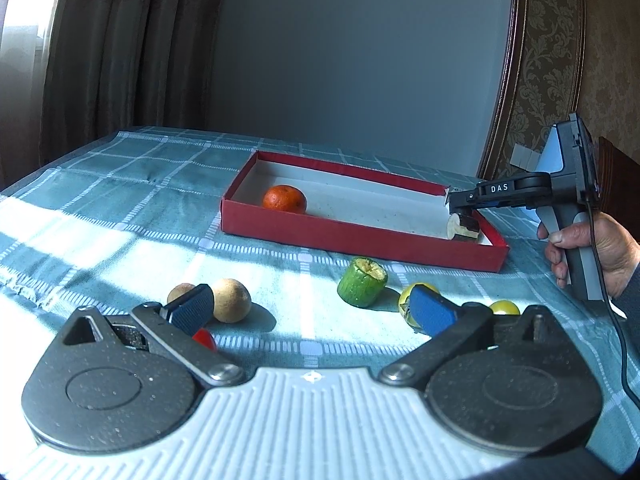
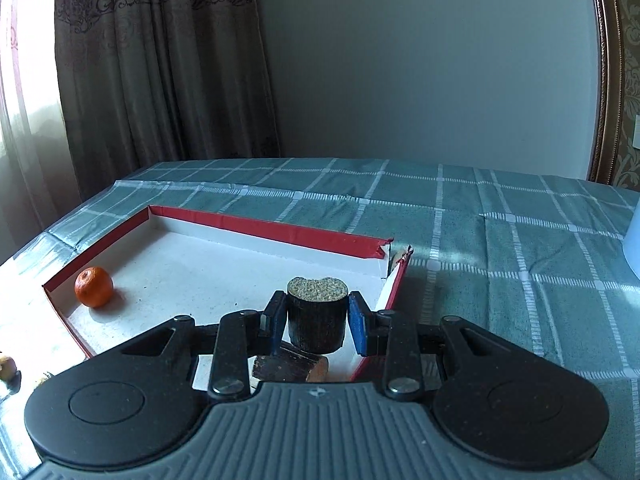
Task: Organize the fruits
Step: 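Carry the wooden stump into the red box and open the right tool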
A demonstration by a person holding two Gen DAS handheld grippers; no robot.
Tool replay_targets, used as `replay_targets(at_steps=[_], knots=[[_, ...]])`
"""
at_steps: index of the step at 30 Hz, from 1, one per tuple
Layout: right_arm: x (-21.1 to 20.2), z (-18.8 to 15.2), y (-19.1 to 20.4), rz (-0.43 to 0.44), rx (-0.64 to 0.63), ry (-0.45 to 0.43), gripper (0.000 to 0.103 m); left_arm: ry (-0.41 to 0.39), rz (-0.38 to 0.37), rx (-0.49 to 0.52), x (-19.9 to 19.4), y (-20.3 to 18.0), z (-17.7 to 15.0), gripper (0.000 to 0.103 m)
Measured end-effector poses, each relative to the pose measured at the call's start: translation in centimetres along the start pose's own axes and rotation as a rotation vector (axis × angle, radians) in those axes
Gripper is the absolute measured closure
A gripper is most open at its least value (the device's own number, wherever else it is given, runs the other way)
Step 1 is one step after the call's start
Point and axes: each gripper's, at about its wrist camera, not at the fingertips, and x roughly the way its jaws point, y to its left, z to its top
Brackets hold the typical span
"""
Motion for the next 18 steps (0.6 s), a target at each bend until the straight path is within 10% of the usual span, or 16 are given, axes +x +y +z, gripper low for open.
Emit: replay_targets(at_steps=[18], knots=[[0.2, -1.6, 0.7, 0.026, -0.037, 0.042, 0.071, 0.036, 0.072, -0.050, 1.0, 0.6, 0.4, 0.000]])
